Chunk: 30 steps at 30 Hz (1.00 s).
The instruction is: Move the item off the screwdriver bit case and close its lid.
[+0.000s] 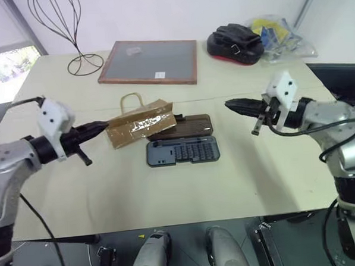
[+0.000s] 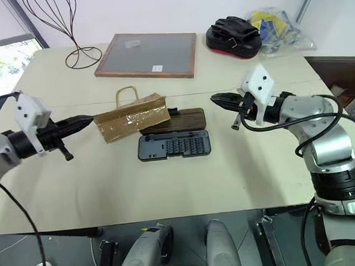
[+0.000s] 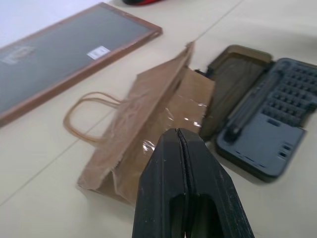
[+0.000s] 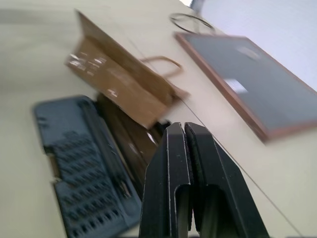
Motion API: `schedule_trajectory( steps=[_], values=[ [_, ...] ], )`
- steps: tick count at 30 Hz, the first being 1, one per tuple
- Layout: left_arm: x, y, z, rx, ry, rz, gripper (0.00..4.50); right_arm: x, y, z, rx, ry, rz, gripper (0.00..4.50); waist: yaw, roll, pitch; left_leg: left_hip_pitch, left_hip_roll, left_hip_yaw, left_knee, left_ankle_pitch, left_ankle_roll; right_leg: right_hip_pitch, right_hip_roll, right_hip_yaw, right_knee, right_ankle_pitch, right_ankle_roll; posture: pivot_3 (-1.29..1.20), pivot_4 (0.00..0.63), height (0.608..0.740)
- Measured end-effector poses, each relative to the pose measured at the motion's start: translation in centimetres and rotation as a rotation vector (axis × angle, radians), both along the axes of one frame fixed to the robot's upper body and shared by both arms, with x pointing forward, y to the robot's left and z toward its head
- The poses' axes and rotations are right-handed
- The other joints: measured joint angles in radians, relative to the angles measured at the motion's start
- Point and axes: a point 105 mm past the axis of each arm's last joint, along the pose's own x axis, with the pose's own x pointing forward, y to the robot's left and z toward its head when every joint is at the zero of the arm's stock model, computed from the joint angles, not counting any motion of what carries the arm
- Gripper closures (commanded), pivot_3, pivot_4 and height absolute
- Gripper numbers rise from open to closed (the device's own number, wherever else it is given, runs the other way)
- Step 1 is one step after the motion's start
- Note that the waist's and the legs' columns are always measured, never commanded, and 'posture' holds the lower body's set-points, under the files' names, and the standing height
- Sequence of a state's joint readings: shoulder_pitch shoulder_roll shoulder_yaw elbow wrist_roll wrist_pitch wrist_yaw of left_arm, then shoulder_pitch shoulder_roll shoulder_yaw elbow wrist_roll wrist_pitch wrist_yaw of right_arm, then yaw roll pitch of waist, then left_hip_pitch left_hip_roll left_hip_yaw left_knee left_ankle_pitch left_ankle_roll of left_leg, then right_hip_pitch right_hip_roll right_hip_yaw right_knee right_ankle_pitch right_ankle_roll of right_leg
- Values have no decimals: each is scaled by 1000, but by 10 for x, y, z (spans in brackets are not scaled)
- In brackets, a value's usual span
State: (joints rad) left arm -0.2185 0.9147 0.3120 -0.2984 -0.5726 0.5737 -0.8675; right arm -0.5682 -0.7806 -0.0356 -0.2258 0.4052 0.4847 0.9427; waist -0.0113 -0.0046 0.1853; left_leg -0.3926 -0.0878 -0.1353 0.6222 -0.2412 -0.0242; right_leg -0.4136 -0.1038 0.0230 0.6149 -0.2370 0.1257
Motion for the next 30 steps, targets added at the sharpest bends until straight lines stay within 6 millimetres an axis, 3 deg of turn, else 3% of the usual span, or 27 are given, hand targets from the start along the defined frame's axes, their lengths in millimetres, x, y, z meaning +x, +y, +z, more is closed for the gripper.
schedule_trajectory(
  steps=[17,30],
  values=[
    [1,-10,7,-40,-24,-19,4500,-4,12,-1,-18,-3,42,4422,-1,-3,3,-11,0,1,1,2,-3,-14,0,0,3,3,2,0,150,734],
    [4,-16,8,-61,-35,-30,4500,-4,12,-3,-13,-3,29,4422,0,-3,3,-12,0,1,1,2,-3,-14,0,0,3,3,2,0,150,734]
  ],
)
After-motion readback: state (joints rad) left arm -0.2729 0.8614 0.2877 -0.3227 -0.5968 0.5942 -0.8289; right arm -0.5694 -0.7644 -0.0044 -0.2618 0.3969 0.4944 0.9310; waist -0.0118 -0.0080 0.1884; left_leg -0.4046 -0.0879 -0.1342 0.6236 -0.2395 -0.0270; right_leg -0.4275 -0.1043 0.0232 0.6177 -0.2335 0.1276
